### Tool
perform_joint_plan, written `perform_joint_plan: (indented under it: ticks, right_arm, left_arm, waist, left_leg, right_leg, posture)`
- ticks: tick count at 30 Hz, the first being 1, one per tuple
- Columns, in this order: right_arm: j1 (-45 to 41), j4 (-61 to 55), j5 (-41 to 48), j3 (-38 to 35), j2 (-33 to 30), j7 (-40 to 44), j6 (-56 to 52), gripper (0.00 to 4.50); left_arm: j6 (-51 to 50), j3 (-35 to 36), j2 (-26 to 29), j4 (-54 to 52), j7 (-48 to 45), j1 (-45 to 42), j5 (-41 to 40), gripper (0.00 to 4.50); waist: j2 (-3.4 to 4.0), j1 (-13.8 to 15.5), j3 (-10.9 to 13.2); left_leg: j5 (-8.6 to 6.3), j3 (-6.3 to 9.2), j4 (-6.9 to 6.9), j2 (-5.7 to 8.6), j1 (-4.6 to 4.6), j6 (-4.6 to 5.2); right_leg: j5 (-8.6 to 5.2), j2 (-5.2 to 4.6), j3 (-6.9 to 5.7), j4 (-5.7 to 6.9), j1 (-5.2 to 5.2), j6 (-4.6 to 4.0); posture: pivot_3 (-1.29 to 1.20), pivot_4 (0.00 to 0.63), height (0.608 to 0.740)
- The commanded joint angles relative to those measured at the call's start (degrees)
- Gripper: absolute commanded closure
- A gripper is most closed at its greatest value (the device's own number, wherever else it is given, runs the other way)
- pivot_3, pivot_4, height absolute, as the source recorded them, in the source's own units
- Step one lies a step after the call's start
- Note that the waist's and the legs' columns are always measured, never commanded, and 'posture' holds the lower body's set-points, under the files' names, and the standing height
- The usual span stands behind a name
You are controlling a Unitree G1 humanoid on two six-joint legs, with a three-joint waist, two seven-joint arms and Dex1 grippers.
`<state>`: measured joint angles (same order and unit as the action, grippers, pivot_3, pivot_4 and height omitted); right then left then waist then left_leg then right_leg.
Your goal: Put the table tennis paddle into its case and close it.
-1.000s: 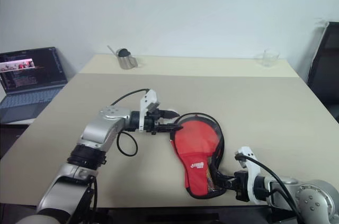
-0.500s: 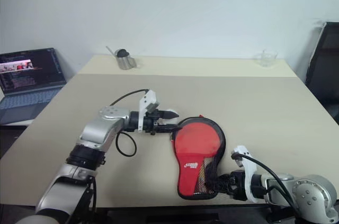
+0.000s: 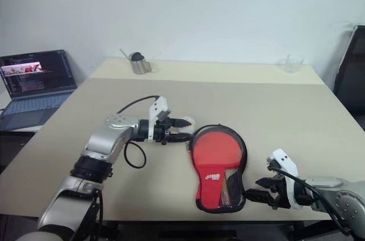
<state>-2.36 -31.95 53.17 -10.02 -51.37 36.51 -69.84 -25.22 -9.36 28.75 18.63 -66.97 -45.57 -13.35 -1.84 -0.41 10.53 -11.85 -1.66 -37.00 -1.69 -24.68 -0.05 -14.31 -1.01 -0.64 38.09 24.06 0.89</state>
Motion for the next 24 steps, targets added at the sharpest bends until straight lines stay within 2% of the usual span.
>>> perform_joint_plan:
  ticks: [1, 6, 12, 20, 24]
  right_arm:
    - [0.22, -5.20, -0.83, -0.43, -3.20, 6.99, 6.59, 0.59]
    - [-1.85, -10.23, -6.10, 5.50, -4.27, 8.03, 12.71, 0.59]
    - [-4.76, -12.63, -23.24, 19.18, -7.15, 8.95, 24.65, 0.59]
    - [-3.17, -6.89, -34.71, 25.61, -6.83, 13.43, 37.67, 0.59]
    - [-2.46, -4.63, -36.31, 25.48, -5.89, 15.46, 41.48, 0.59]
  left_arm:
    - [1.13, 0.22, 0.27, -1.24, -0.12, -0.72, 0.16, 1.39]
    - [1.17, 0.33, 0.34, -1.29, -0.06, -0.74, 0.21, 1.39]
    - [0.97, 0.43, 0.49, -1.74, 0.11, -0.62, 0.19, 1.39]
    - [0.50, 0.69, 0.98, -2.70, 0.37, -0.03, 0.06, 1.39]
    - [-0.02, 0.91, 1.34, -3.59, 0.50, 0.33, -0.13, 1.39]
  waist:
    - [0.00, -0.02, 0.00]
    - [-0.01, 0.04, 0.00]
    - [0.00, 0.20, 0.00]
    - [-0.01, 0.28, 0.00]
    - [-0.01, 0.28, 0.00]
  left_leg:
    - [0.00, 0.00, 0.00, 0.00, 0.00, 0.00]
    - [0.00, 0.00, -0.06, -0.01, 0.01, 0.00]
    - [0.00, -0.01, -0.05, 0.00, 0.00, 0.00]
    - [0.00, -0.01, -0.09, 0.01, 0.01, 0.00]
    - [0.01, -0.01, -0.12, 0.00, 0.02, -0.01]
  right_leg:
    - [0.00, 0.00, 0.00, 0.01, 0.00, 0.00]
    - [0.01, -0.01, -0.01, 0.02, -0.01, 0.00]
    - [0.01, -0.03, -0.01, -0.01, 0.00, 0.00]
    - [0.01, -0.03, -0.01, 0.04, -0.01, -0.01]
    - [0.01, -0.03, -0.01, 0.06, -0.02, -0.01]
  posture:
    - [0.00, 0.150, 0.740]
    - [0.00, 0.150, 0.740]
    - [0.00, 0.150, 0.740]
    - [0.00, 0.150, 0.740]
    - [0.00, 0.150, 0.740]
